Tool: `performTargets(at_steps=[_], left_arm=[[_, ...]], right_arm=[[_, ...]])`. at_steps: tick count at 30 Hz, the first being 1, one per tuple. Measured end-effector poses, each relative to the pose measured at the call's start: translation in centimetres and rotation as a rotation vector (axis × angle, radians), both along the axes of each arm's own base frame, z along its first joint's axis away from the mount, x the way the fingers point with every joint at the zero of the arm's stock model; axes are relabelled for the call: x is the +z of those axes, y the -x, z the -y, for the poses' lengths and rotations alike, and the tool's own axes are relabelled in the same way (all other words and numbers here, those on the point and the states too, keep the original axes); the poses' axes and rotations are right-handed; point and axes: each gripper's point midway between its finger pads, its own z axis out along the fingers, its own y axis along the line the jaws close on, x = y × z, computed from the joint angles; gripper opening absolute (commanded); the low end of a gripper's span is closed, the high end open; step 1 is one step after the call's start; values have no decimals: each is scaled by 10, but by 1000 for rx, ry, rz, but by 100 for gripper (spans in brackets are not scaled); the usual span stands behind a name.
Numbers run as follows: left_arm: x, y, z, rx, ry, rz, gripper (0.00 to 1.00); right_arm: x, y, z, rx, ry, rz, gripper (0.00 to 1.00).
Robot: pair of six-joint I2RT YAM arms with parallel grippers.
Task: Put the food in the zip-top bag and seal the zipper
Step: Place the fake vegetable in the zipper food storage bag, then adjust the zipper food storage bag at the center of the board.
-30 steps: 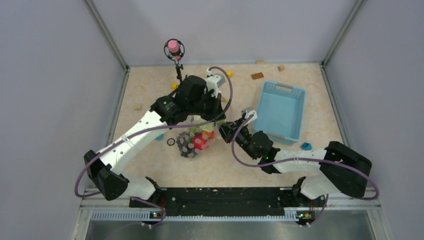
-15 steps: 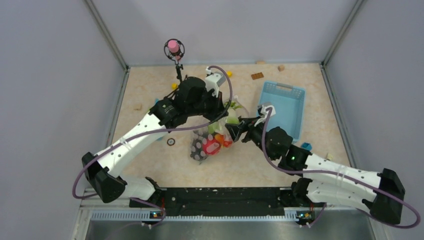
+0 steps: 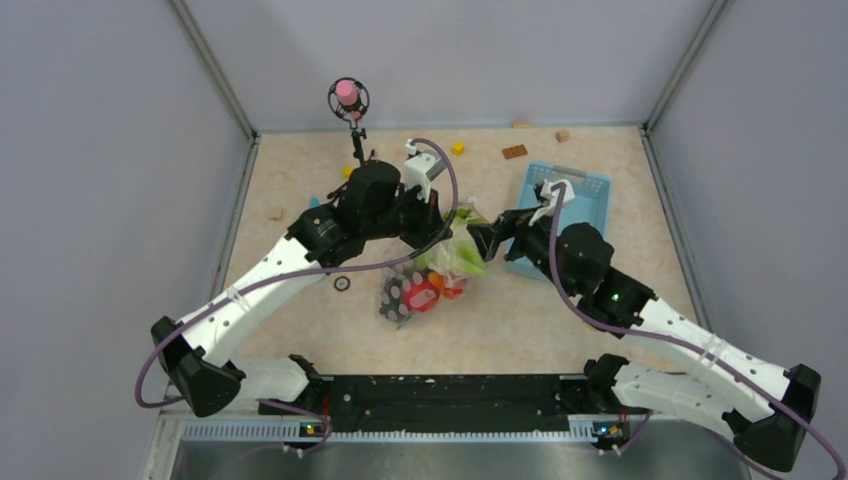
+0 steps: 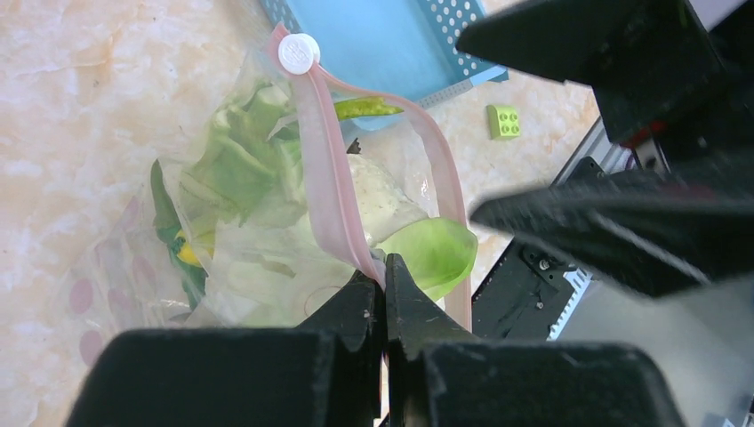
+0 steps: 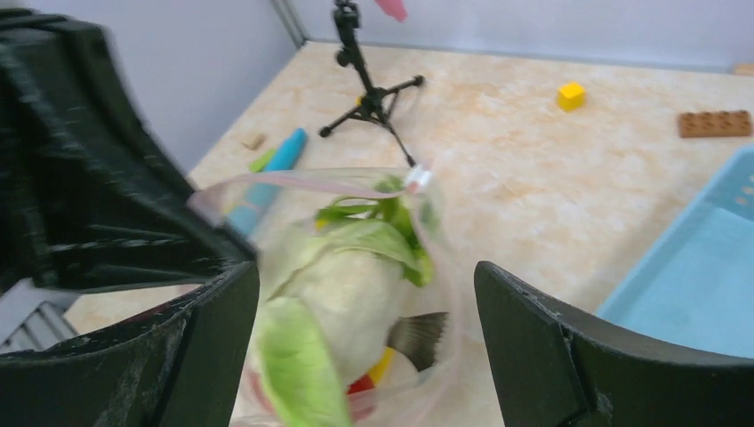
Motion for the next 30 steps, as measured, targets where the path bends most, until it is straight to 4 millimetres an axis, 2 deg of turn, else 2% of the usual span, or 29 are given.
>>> performTargets(at_steps=[3,6,10,12,17,18,22,23,27,30], left_arm=[[1,2,-3,1,0,8,0],[2,4,-5,1,0,13,0],[2,4,-6,3,0,15,0],[2,4,-6,3,0,15,0],[2,4,-7,8,0,19,0],[2,4,-8,10,-1,20,0],[4,2,-10,26,-3,29,0],[4,0,-11,35,-5,33,0],[3,-9,-17,93,-26,54,0],[1,-22,-22,161,-57,70,0]], right_arm=[[-12,-14,16,-48,41,-46,79],[-25,-17,24,-60,68,-93,75],[-32,-14,23,-39,72,-124,61],[-37,-14,22,-39,69,-137,50],[-56,-19,19,-55,97,-183,42],[-59,-20,19,-58,105,-191,37],[-76,-22,19,-75,139,-239,4],[-79,-21,20,-74,146,-248,0],[-84,-15,18,-39,173,-272,0],[-75,-9,15,-3,182,-285,0]])
